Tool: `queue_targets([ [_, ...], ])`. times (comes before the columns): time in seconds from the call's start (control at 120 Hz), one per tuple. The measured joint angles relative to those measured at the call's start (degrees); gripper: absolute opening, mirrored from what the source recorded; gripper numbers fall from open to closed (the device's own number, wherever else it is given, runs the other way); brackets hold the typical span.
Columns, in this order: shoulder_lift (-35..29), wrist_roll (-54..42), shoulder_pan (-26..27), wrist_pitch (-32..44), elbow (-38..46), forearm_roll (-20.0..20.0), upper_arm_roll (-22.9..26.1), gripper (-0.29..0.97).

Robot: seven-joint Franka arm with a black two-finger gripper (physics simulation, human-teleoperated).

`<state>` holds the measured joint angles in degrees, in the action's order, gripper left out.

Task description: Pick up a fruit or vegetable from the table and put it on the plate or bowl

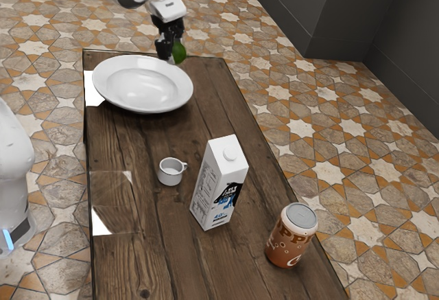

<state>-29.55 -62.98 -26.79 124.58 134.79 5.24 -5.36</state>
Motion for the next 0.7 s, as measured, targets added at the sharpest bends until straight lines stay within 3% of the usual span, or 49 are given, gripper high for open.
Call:
queue_targets([
  [0.217,-3.82,1.02,-4.49,-2.32,4.56,0.01,0.95,0.35],
  [0.3,-4.23,1.17,-5.22,-4.0,4.77,0.24,0.82,0.5],
  [0.417,-4.65,1.31,-5.36,-5.51,2.06,0.57,0.98,0.6],
  [0.483,-2.39,4.24,-4.46,-4.32,-4.61,8.9,4.83,0.63],
  [0.533,1.6,12.94,1.47,-3.68,-11.24,11.91,8.41,0.64],
  [0.583,7.34,25.9,10.9,-7.33,-23.6,8.53,10.61,0.65],
  [0.625,10.79,37.26,18.47,-13.45,-32.3,6.23,9.47,0.66],
  [0.7,14.77,57.1,27.71,-22.6,-35.78,2.46,9.66,0.67],
])
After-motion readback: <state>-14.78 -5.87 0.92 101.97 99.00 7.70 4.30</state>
